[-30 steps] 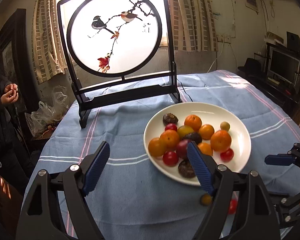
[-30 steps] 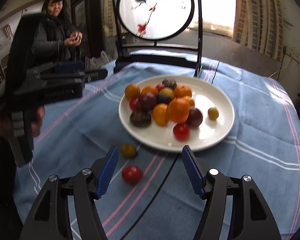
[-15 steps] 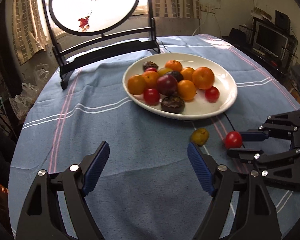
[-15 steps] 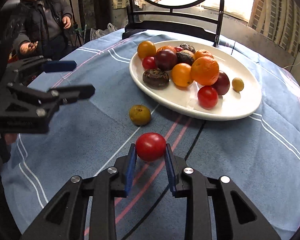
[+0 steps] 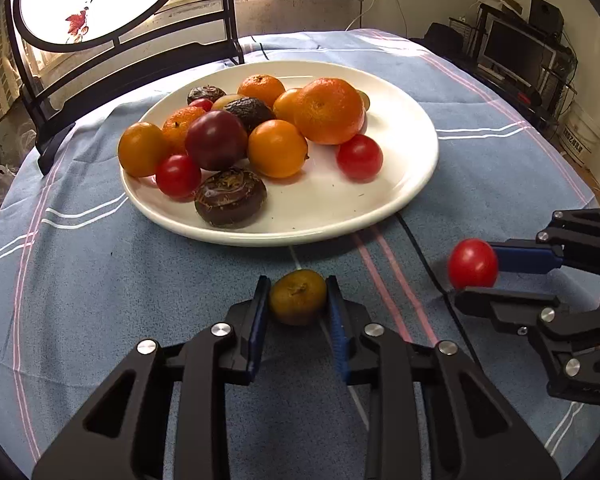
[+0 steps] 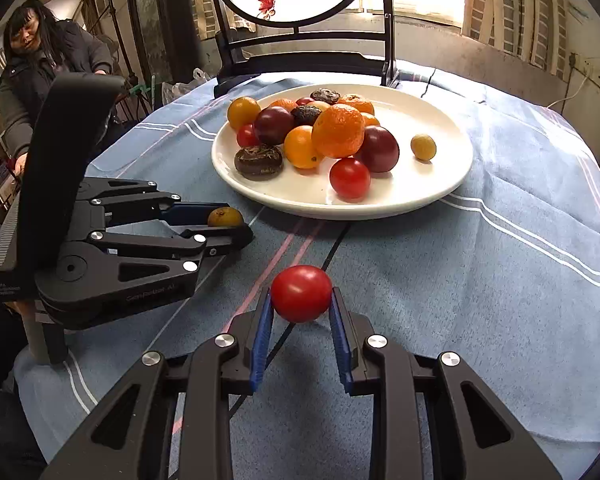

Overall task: Organize fruits
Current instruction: 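Grasp a small yellow-green fruit with the left tool while the right tool grasps a red tomato, then carry both fruits onto the white plate and open both tools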

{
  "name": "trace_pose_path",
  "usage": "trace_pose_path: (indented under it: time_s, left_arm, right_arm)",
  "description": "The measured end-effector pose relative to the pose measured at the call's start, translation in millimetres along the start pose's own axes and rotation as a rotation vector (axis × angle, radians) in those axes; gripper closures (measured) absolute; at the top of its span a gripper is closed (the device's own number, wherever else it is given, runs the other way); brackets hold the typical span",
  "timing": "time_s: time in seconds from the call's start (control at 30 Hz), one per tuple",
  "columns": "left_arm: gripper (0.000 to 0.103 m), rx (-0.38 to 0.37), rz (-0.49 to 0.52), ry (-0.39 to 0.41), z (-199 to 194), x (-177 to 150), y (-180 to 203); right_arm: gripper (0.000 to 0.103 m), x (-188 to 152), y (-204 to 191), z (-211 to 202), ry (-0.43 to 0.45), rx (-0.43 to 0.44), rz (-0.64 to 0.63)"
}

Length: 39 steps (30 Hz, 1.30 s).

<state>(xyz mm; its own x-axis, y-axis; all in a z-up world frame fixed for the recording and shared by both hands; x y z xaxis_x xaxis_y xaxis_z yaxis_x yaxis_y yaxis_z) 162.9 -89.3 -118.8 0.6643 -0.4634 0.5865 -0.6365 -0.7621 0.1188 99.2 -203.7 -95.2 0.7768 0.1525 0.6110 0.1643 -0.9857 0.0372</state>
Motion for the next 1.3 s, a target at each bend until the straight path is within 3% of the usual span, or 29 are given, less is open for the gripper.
trace_pose_path:
  time_s: [0.43,0.77,1.13,1.23,1.3]
  left_arm:
    - [0.076,-0.007,0.022,0.088,-52.3,-4.7,12.7]
    - [0.076,0.019,-0.037,0.225,-96.3,42.6,-23.2]
    - [0.076,0.033,-0.144,0.292,-78.6,110.9,-56.1]
    - [0.076,0.039,-0.186,0.311,-70.5,118.7,-64.2]
    - [0.076,0.003,-0.212,0.314,-64.1,117.3,-68.5]
  right_arm:
    - [0.075,-0.5,-26.7,-10.6,0.004,0.041,-0.053]
    - [0.075,49.6,-5.2,-52.2,0.136,-0.011,-0.020]
    - [0.075,117.0,39.7,-32.8,0.240,-0.040,0.126]
    - [0.075,130.9,47.5,-21.2,0.246,-0.020,0.176]
    - [0.075,134.6,47.3,-13.0,0.242,-0.010,0.189]
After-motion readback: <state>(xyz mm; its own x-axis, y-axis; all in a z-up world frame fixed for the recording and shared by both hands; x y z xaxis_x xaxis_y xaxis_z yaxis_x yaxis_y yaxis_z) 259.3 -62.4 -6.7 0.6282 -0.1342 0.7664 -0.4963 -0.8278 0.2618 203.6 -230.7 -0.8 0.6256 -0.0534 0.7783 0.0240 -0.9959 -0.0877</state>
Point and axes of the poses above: each gripper's, at about its wrist camera, not at the fingertips, and z roughly the way its jaws point, y to its right, x to its top, the point moved 2 cm from there along z, roughly the way its jaws point, and after that the axes turned 11 degrees about -x, right-handed, at the moved point
